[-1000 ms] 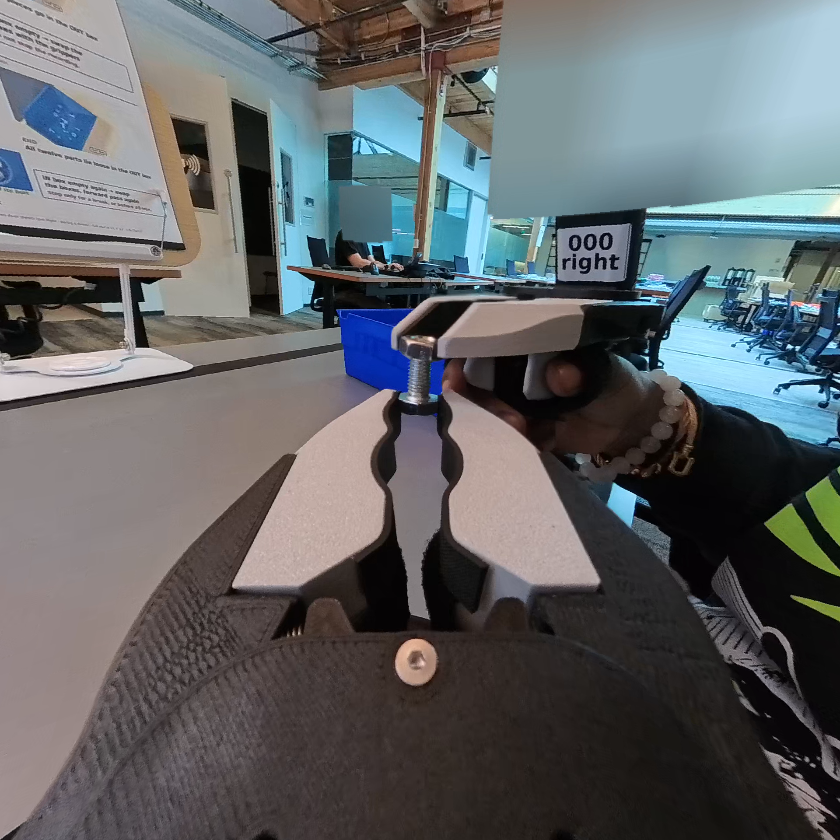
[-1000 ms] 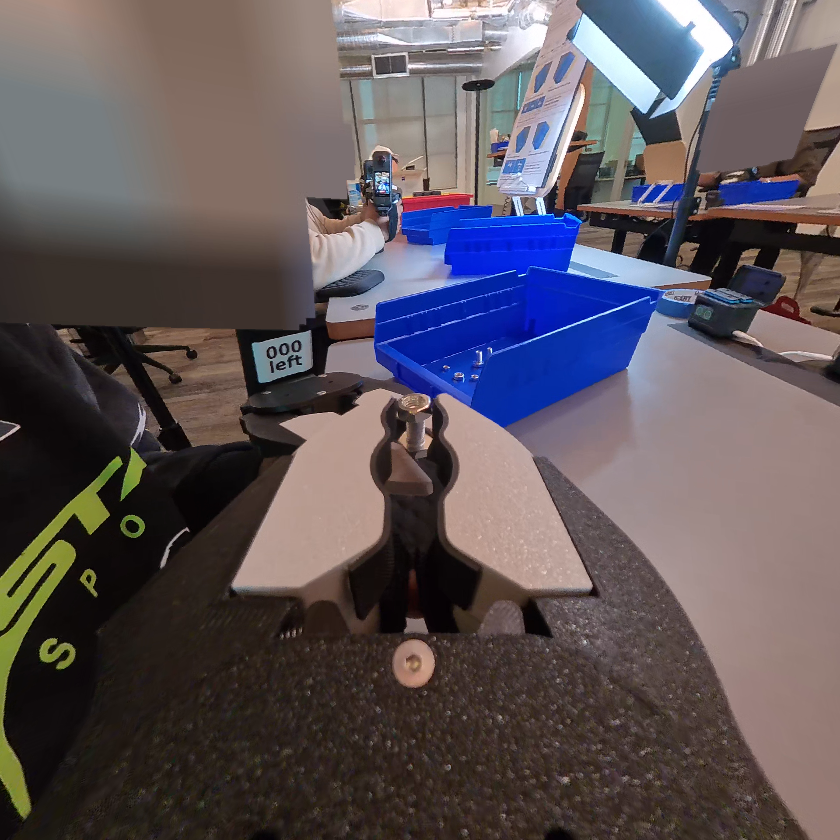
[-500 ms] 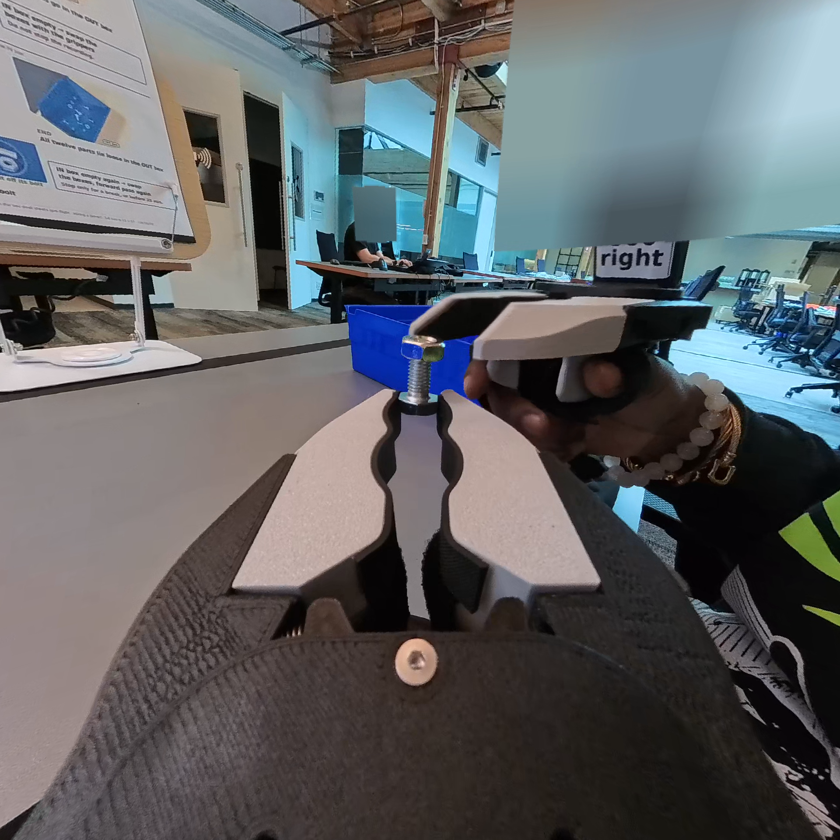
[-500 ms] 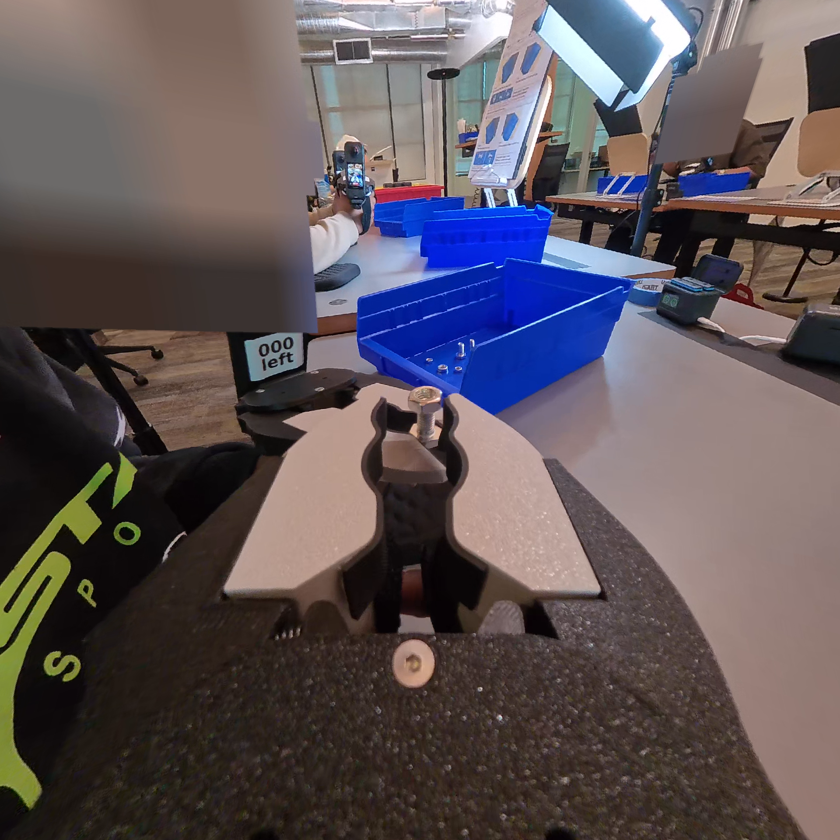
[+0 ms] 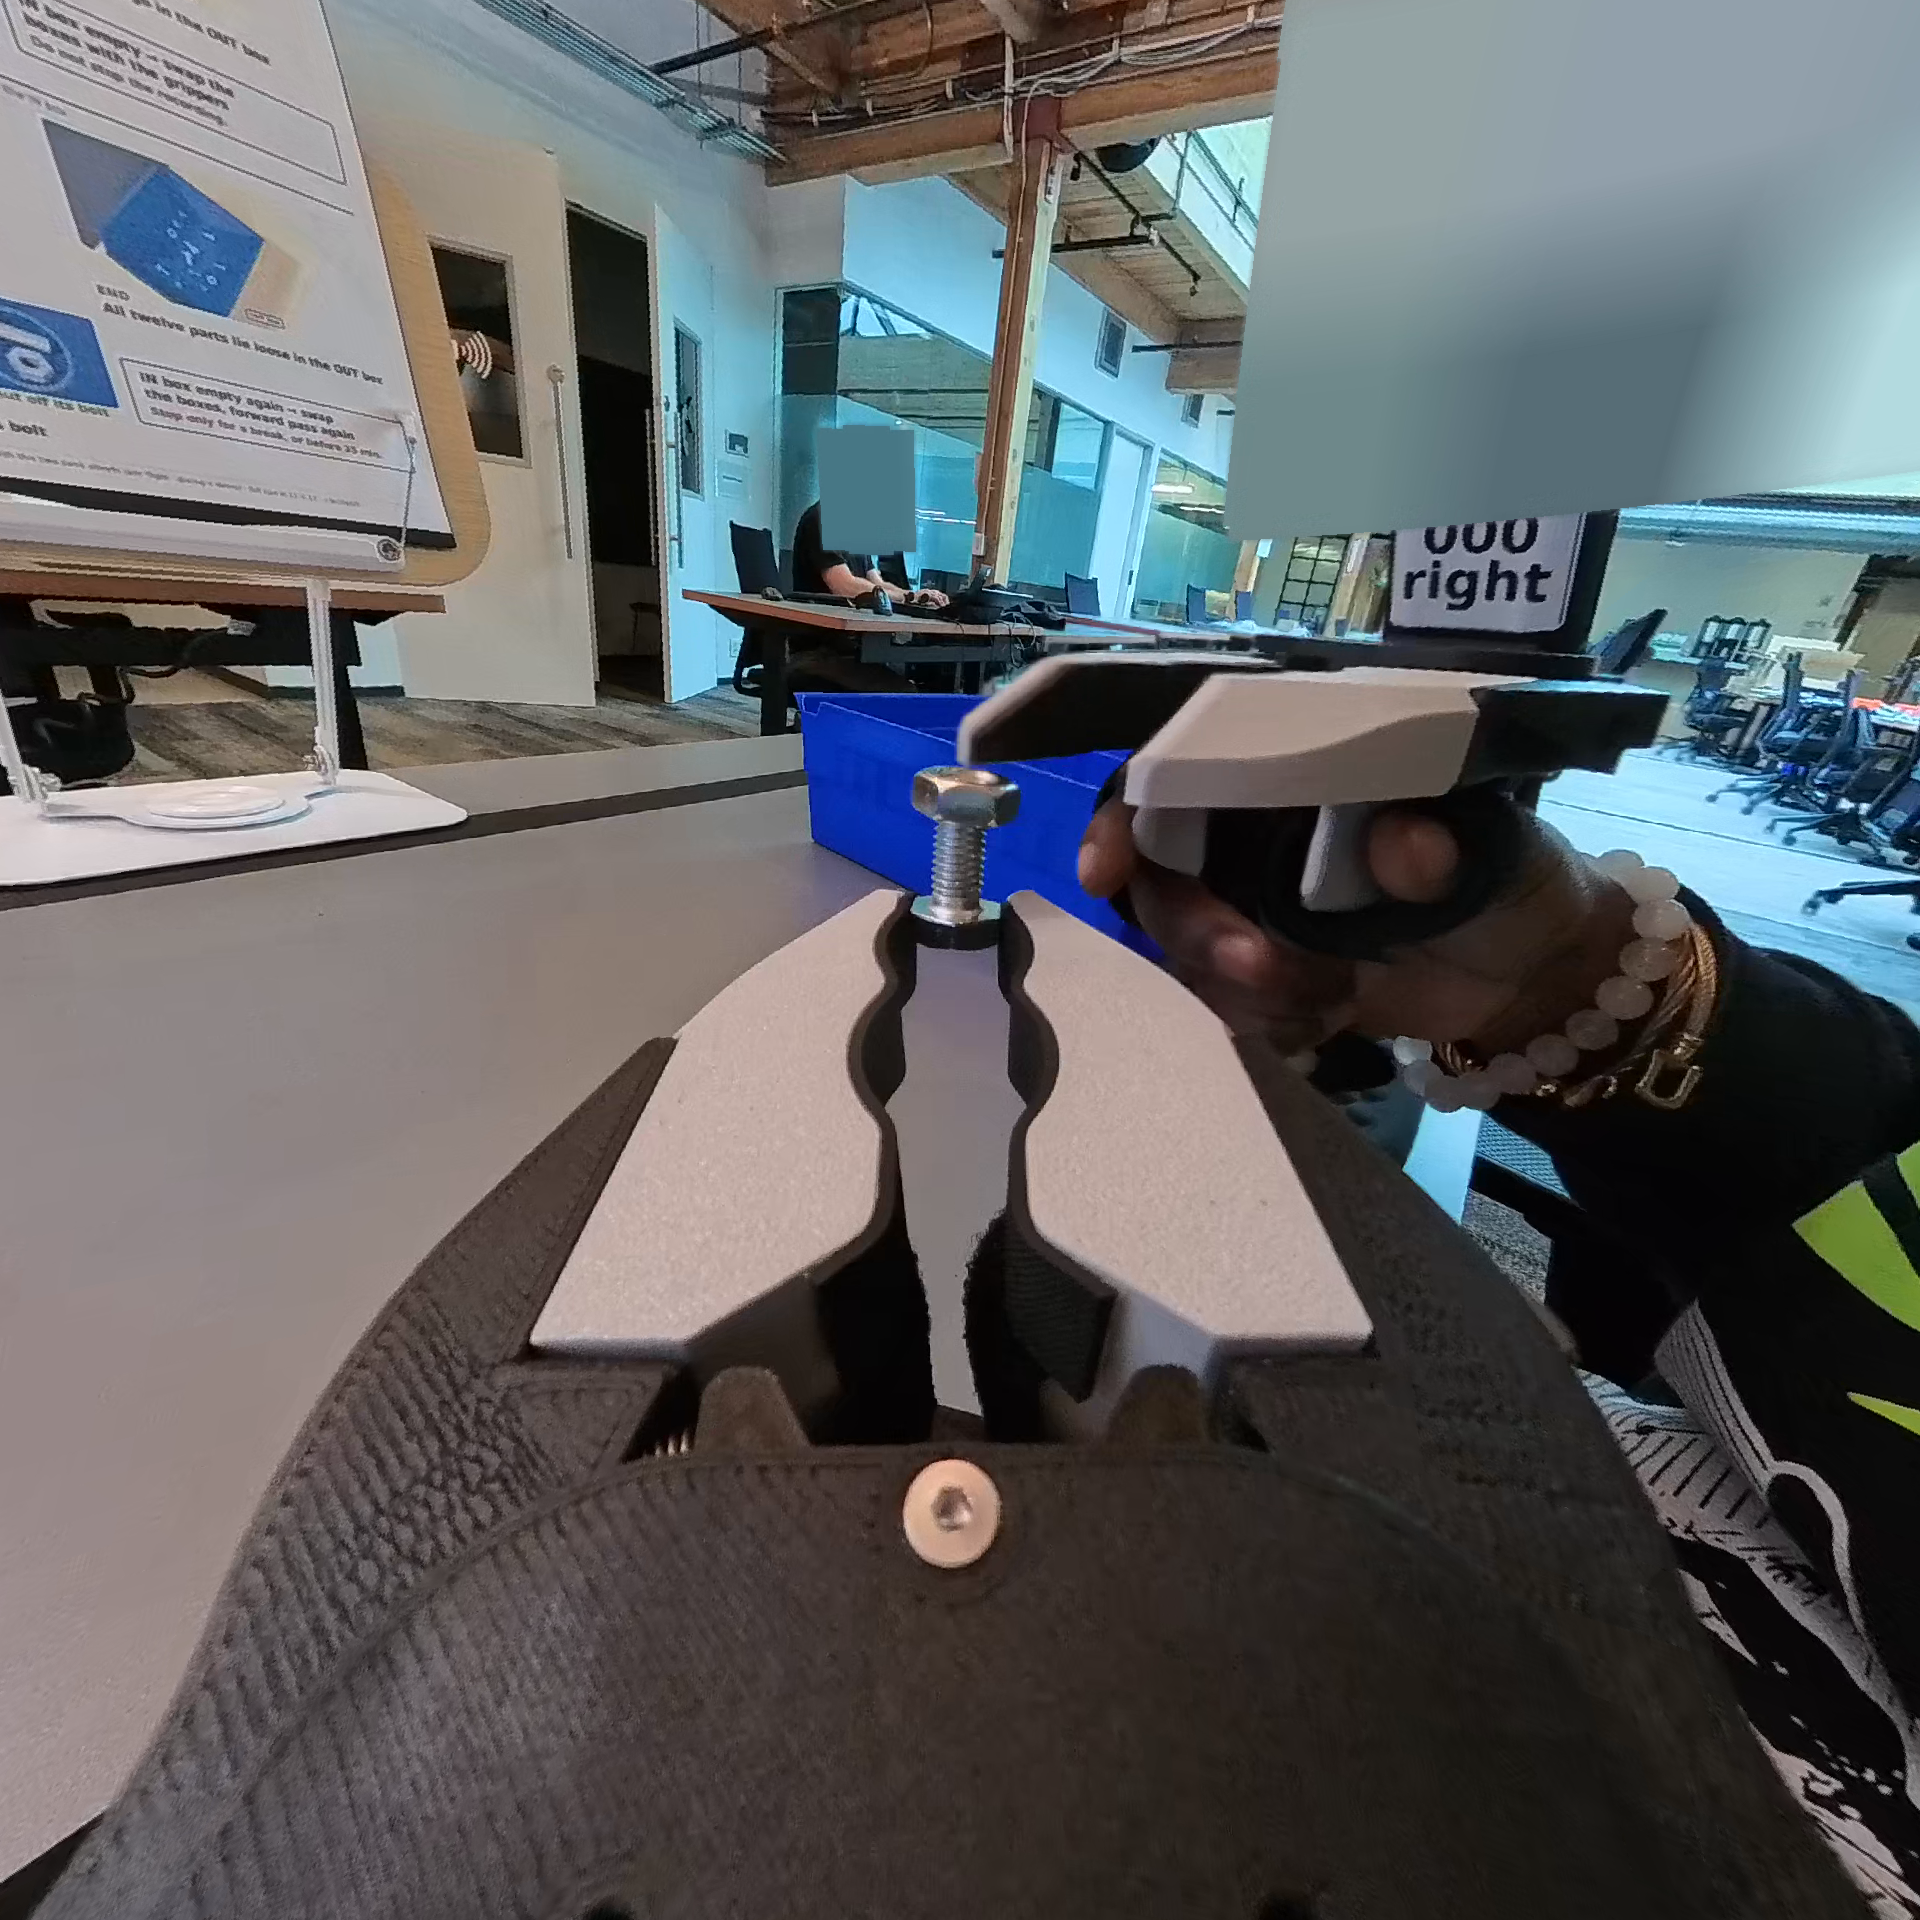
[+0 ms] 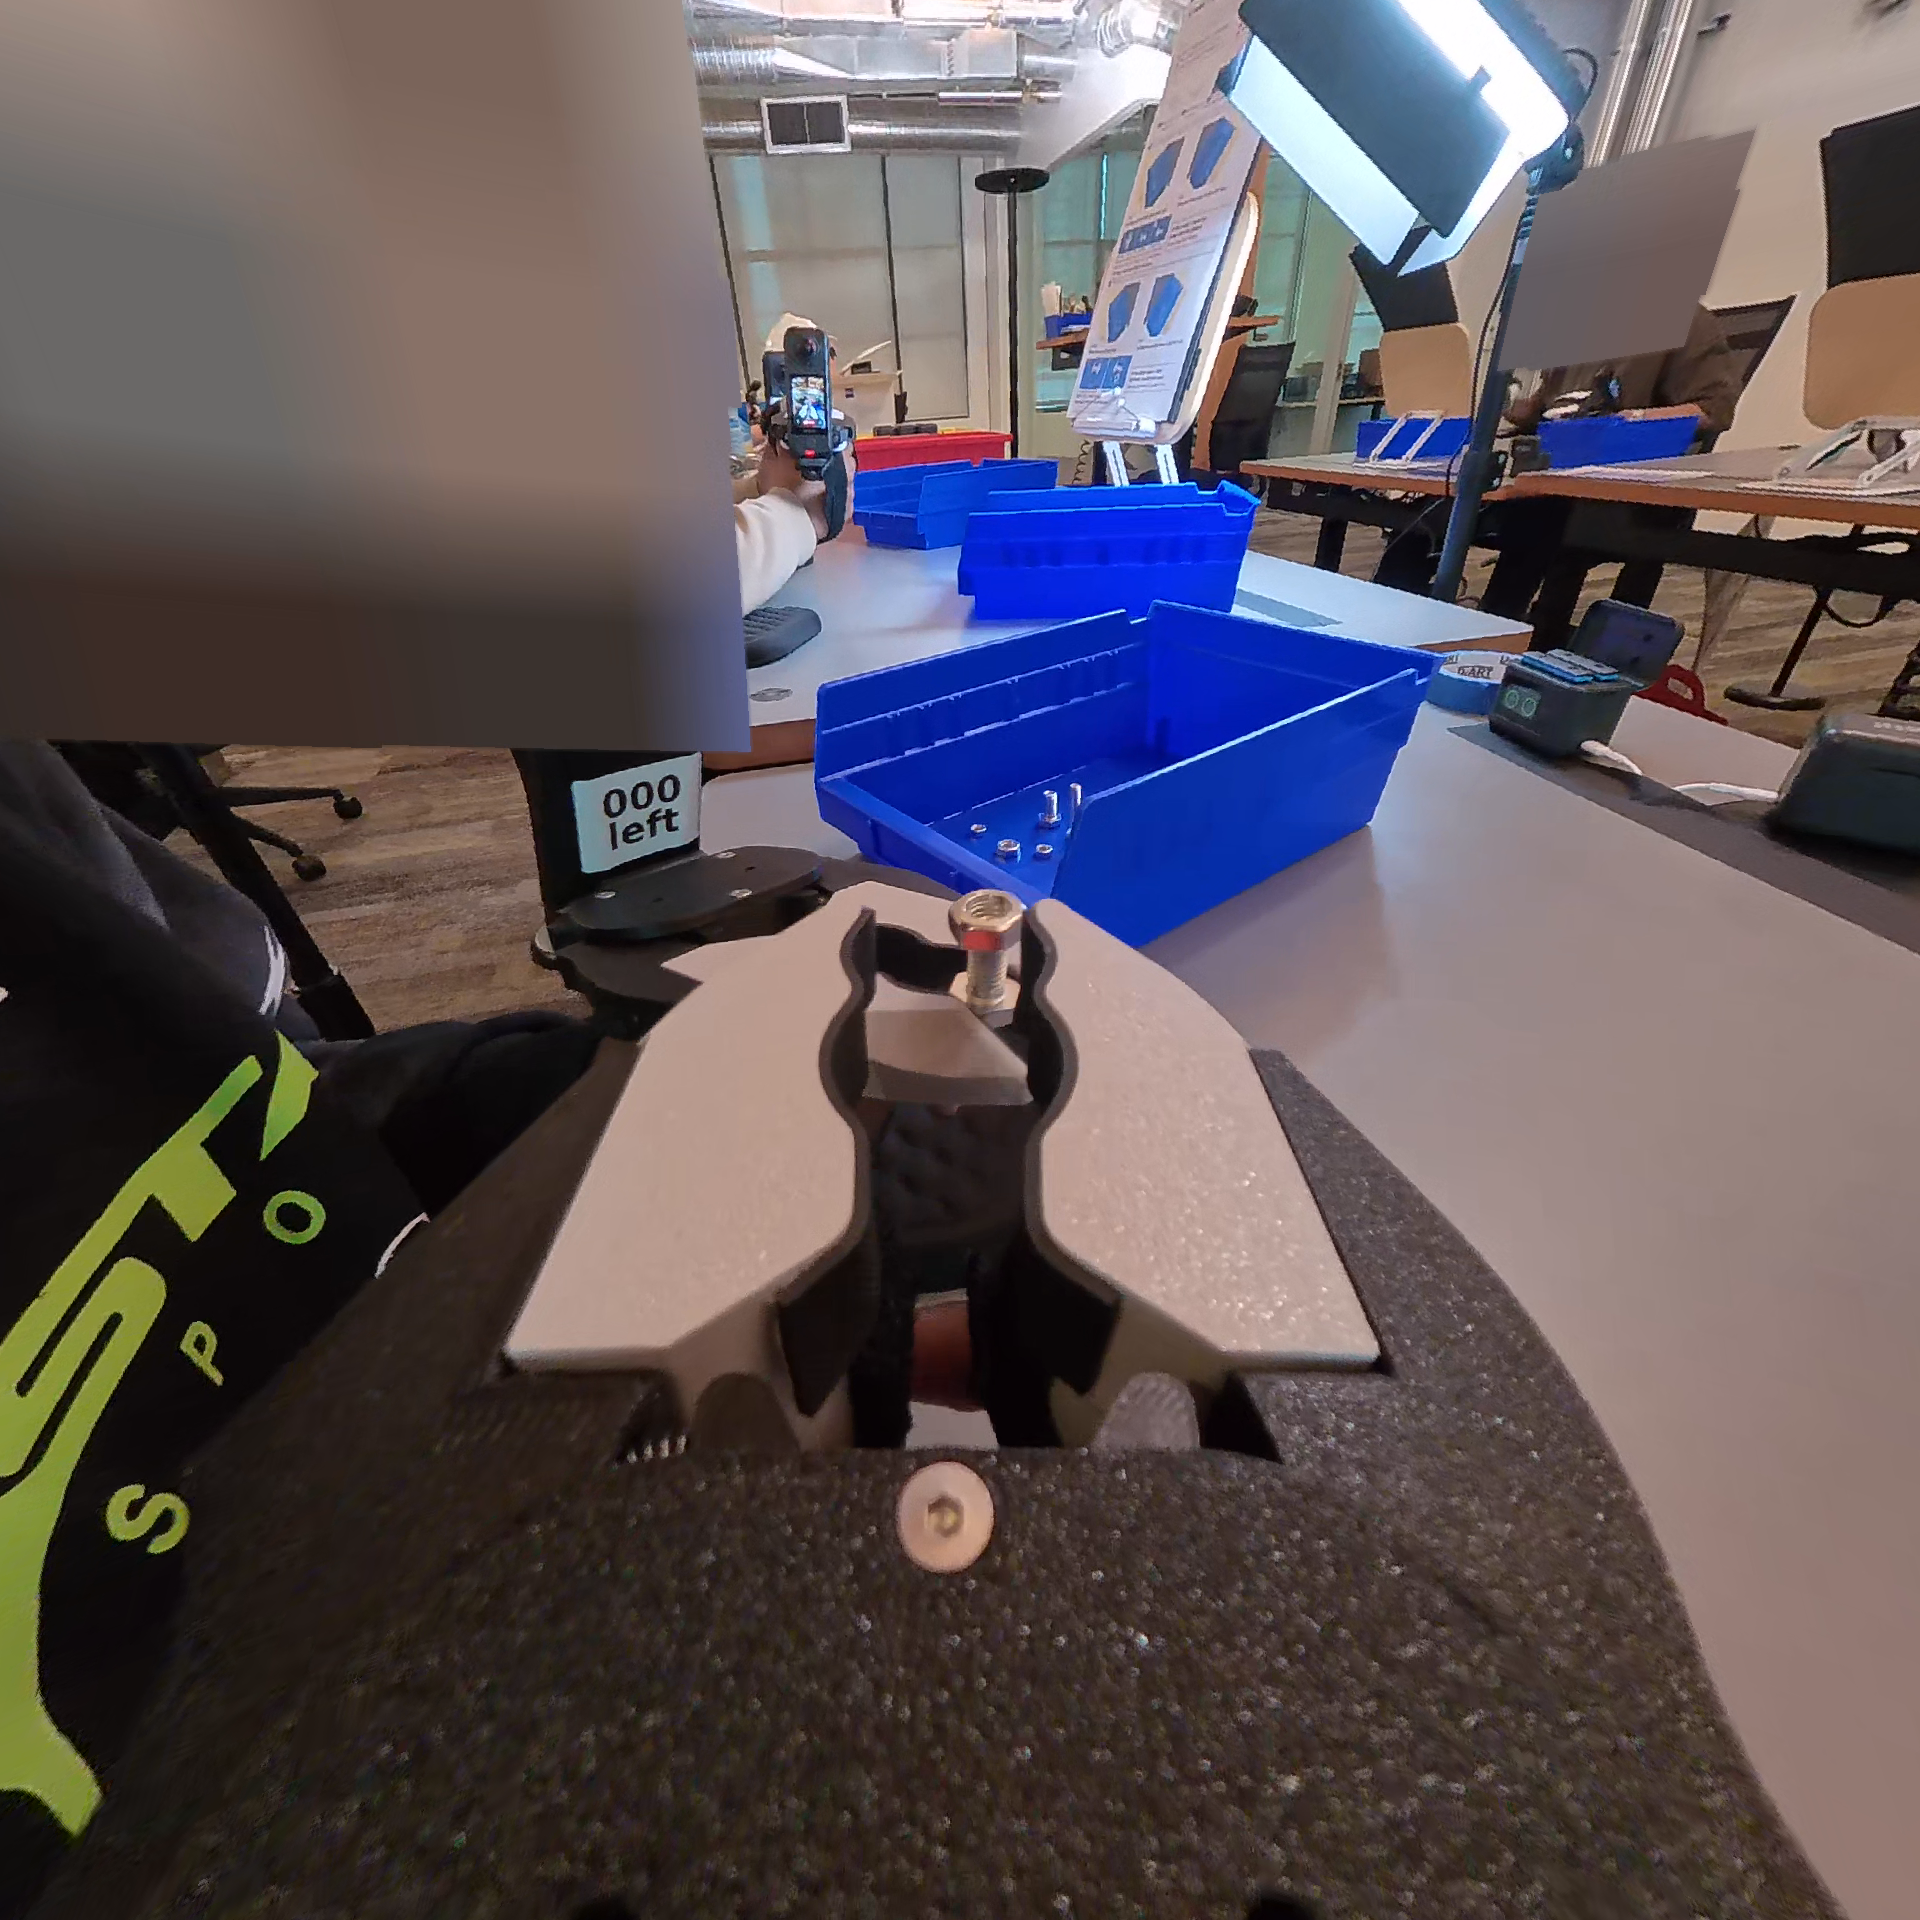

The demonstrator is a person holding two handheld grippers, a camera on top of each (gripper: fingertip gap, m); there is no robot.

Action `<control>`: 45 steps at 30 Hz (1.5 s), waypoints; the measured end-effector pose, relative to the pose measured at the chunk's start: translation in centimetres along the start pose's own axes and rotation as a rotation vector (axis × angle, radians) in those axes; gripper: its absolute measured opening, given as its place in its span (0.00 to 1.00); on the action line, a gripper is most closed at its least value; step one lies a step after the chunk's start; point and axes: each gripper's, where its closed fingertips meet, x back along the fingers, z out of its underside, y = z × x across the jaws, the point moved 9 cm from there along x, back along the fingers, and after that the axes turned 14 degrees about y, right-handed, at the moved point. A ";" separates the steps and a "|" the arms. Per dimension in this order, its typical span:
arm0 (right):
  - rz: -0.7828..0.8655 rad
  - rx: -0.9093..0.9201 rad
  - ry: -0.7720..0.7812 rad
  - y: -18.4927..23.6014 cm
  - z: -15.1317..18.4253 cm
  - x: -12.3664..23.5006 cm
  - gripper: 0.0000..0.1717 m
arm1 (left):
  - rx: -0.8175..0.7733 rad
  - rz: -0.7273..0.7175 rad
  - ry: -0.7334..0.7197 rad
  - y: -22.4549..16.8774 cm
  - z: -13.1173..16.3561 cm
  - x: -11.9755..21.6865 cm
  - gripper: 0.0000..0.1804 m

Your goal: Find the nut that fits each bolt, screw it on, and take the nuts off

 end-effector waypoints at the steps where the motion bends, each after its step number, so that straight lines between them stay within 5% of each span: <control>1: 0.001 0.001 -0.003 -0.1 0.0 -0.1 0.17 | -0.003 0.001 0.001 0.0 0.0 0.0 0.08; 20: -0.017 0.010 0.014 -0.1 0.0 -0.8 0.22 | -0.005 0.000 0.008 0.0 0.0 -0.1 0.08; 29: -0.019 0.003 -0.002 0.2 0.2 0.4 0.14 | 0.003 -0.002 0.008 0.0 0.1 -0.1 0.08; 36: -0.034 -0.006 0.006 -0.2 0.2 -1.1 0.25 | -0.010 0.001 0.020 -0.1 0.1 -0.2 0.08; 45: -0.019 -0.012 -0.003 0.3 0.4 0.5 0.15 | 0.005 0.000 0.016 0.0 0.1 -0.2 0.08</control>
